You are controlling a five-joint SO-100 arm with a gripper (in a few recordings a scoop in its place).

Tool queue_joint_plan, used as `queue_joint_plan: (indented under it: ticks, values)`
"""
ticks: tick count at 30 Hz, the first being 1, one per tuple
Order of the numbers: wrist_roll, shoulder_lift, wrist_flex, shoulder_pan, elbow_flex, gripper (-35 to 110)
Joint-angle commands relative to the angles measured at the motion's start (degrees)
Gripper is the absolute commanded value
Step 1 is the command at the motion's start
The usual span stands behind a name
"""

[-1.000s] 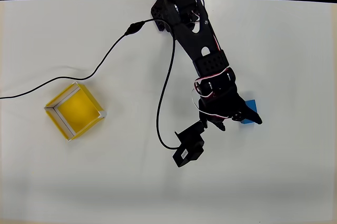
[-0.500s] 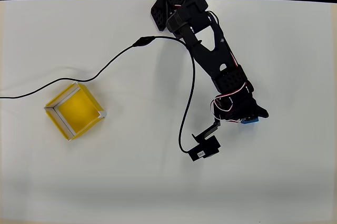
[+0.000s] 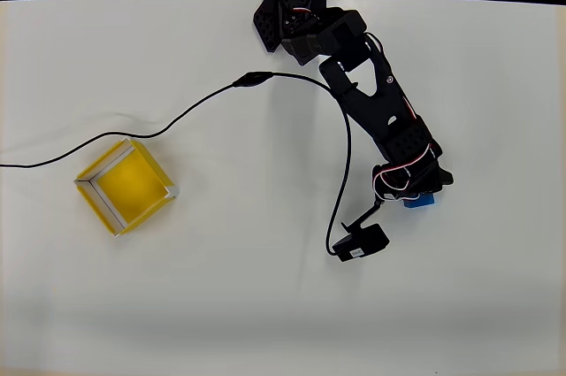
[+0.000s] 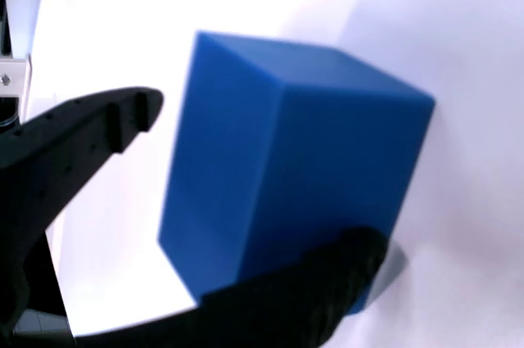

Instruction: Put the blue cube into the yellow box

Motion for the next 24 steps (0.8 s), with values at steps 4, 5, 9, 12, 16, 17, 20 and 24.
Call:
queue_joint_plan:
  ticks: [4,5,9,12,16,17,20,24]
  values:
    - [-1.32,0.79,-0.7,-1.14,-7.21,37]
    - [-1.49,0.53,-0.7,-1.23,-7.56,36]
    - [-2.02,-0.18,-0.7,-1.41,-8.17,31]
    - [-2.11,-0.35,-0.7,-1.58,-8.35,26]
    - [-2.29,-0.44,-0.7,-2.02,-8.35,18]
    - [-2.55,-0.44,-0.7,-2.02,-8.35,17]
    - [-3.16,0.09,-0.53,-1.93,-8.35,15]
    - [-6.77,3.08,1.85,-0.44,-8.26,15]
